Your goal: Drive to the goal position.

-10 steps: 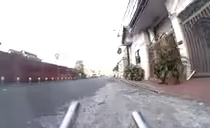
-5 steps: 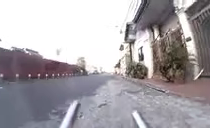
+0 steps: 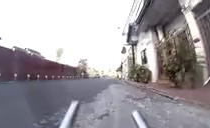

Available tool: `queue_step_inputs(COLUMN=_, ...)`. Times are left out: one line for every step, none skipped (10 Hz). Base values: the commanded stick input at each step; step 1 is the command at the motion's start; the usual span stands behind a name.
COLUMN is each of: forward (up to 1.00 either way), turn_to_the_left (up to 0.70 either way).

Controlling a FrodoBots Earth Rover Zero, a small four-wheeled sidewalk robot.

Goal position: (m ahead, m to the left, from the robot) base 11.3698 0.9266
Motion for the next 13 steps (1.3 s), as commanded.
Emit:
queue_step_inputs(forward=0.85, turn_to_the_left=-0.34)
queue_step_inputs(forward=0.85, turn_to_the_left=-0.34)
queue_step_inputs(forward=0.85, turn_to_the_left=-0.11)
queue_step_inputs(forward=0.85, turn_to_the_left=0.0)
queue_step_inputs(forward=0.85, turn_to_the_left=0.0)
queue_step_inputs(forward=0.85, turn_to_the_left=0.0)
queue_step_inputs(forward=0.85, turn_to_the_left=0.0)
queue_step_inputs(forward=0.85, turn_to_the_left=0.0)
queue_step_inputs(forward=0.85, turn_to_the_left=0.0)
queue_step_inputs(forward=0.85, turn_to_the_left=0.0)
queue_step_inputs(forward=0.85, turn_to_the_left=0.0)
queue_step_inputs(forward=0.85, turn_to_the_left=0.0)
queue_step_inputs(forward=0.85, turn_to_the_left=0.0)
